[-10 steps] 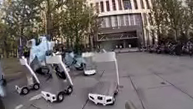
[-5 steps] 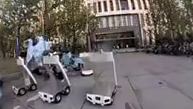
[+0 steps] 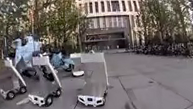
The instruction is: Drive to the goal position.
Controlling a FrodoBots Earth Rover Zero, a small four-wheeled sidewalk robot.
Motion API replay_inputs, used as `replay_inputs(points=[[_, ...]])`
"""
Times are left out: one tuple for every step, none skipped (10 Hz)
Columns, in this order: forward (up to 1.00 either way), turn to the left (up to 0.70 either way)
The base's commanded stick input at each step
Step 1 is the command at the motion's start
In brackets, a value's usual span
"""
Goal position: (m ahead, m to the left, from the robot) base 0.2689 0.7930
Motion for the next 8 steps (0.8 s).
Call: replay_inputs(points=[[0.00,-0.44],[0.00,-0.44],[0.00,-0.43],[0.00,-0.43],[0.00,-0.43],[0.00,-0.43],[0.00,-0.43],[0.00,-0.42]])
